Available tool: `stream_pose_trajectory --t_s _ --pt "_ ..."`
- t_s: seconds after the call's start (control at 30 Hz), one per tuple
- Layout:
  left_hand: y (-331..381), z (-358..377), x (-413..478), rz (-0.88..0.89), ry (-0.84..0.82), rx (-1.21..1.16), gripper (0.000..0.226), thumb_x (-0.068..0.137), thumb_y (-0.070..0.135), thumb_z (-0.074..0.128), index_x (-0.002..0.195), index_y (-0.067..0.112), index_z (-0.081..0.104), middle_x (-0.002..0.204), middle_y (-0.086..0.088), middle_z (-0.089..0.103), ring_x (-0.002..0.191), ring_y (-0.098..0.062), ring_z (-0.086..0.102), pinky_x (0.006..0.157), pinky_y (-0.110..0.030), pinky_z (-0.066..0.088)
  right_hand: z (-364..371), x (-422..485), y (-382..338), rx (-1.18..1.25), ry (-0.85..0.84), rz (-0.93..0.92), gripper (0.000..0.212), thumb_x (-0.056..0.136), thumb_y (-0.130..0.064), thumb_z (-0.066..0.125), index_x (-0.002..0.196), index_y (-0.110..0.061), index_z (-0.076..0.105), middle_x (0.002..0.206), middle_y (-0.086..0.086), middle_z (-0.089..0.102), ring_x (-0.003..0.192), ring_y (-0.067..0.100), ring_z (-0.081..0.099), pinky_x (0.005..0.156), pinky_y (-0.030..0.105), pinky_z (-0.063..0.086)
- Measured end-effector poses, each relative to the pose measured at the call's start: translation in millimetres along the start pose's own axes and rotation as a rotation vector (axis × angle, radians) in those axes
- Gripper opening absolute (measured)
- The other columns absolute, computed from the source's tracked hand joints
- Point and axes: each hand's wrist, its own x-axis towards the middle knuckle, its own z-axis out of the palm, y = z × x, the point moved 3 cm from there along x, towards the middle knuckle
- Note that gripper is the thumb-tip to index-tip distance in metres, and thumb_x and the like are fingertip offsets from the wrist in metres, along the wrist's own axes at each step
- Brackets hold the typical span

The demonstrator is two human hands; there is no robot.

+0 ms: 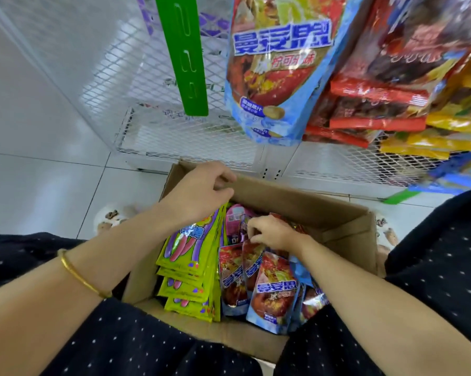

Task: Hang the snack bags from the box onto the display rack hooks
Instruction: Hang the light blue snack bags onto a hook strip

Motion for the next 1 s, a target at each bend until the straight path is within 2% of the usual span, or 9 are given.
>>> stream_pose_trajectory --t_s 0.13,0.27,0.47,0.53,0.6,0.7,0.77,0.9,1.0 --pt "-2 21 -3 -0.025 -0.225 0.187 0.037 0.09 0.026 0.06 0.123 0.013 0.054 0.125 -0.001 0.057 0.106 -0.012 0.055 0.076 -0.014 0.036 -50 -26 -24 0.158 -0.011 -0.063 0.006 0.08 -0.014 0.07 0.086 -0.011 0.069 0.083 -0.004 0.06 0.075 0.008 0.052 0.07 0.026 0.04" --pt "3 38 -7 0.001 -0.345 0.346 0.034 0.087 0.032 0.063 0.112 0.01 0.062 0.102 0.001 0.059 0.093 -0.013 0.053 0.069 -0.02 0.033 -86 -60 -42 0.39 0.133 -0.097 0.007 0.076 -0.008 0.073 0.081 -0.01 0.069 0.079 0.001 0.066 0.072 0.01 0.057 0.072 0.028 0.045" --pt "39 19 -11 0.176 -0.116 0.239 0.013 0.091 0.017 0.058 0.086 0.005 0.061 0.078 -0.002 0.051 0.074 -0.017 0.047 0.059 -0.025 0.03 -123 -103 -54 0.631 0.392 -0.085 0.01 0.083 -0.003 0.067 0.08 -0.012 0.064 0.07 -0.007 0.061 0.057 -0.008 0.054 0.059 0.009 0.043" --pt "51 4 -14 0.14 -0.077 0.071 0.012 0.092 0.012 0.056 0.082 0.004 0.058 0.081 -0.007 0.051 0.069 -0.018 0.055 0.056 -0.013 0.042 -137 -120 -53 0.646 0.485 -0.053 0.002 0.085 -0.007 0.065 0.087 -0.007 0.065 0.076 -0.003 0.062 0.059 -0.009 0.056 0.059 0.008 0.043" --pt "62 -11 -18 0.107 -0.047 -0.08 0.008 0.092 0.011 0.055 0.085 0.009 0.058 0.084 -0.006 0.053 0.075 -0.023 0.064 0.068 -0.023 0.055 -151 -135 -57 0.668 0.616 -0.062 0.006 0.088 -0.011 0.062 0.083 -0.01 0.065 0.077 -0.005 0.062 0.062 -0.009 0.056 0.059 0.008 0.043" --pt "87 -41 -24 0.13 -0.041 -0.111 0.018 0.092 0.013 0.057 0.101 -0.001 0.062 0.098 -0.016 0.059 0.079 -0.018 0.064 0.062 -0.019 0.056 -177 -155 -78 0.672 0.79 -0.145 0.017 0.088 -0.01 0.061 0.077 -0.023 0.061 0.077 -0.009 0.061 0.067 -0.003 0.056 0.064 0.014 0.045" --pt "112 -67 -31 0.185 -0.004 -0.115 0.019 0.09 0.016 0.059 0.098 0.0 0.064 0.1 -0.018 0.063 0.081 -0.016 0.064 0.067 -0.022 0.057 -196 -167 -94 0.589 0.837 -0.179 0.02 0.089 -0.013 0.06 0.076 -0.029 0.059 0.078 -0.011 0.06 0.07 0.002 0.055 0.065 0.017 0.044" --pt "170 -133 -34 0.413 0.441 -0.115 0.004 0.089 0.017 0.06 0.089 0.013 0.061 0.08 0.001 0.063 0.066 -0.001 0.06 0.071 -0.022 0.054 -240 -190 -119 0.407 0.954 -0.236 0.015 0.091 -0.014 0.056 0.081 -0.024 0.056 0.081 -0.008 0.059 0.069 -0.003 0.05 0.064 0.008 0.037" --pt "208 -165 -20 0.528 0.621 -0.126 0.021 0.089 0.018 0.06 0.109 0.01 0.058 0.096 0.0 0.061 0.085 -0.011 0.058 0.086 -0.029 0.049 -271 -196 -134 0.321 1.063 -0.265 0.008 0.093 -0.012 0.053 0.091 -0.008 0.059 0.085 0.008 0.06 0.071 0.007 0.047 0.063 0.01 0.035"
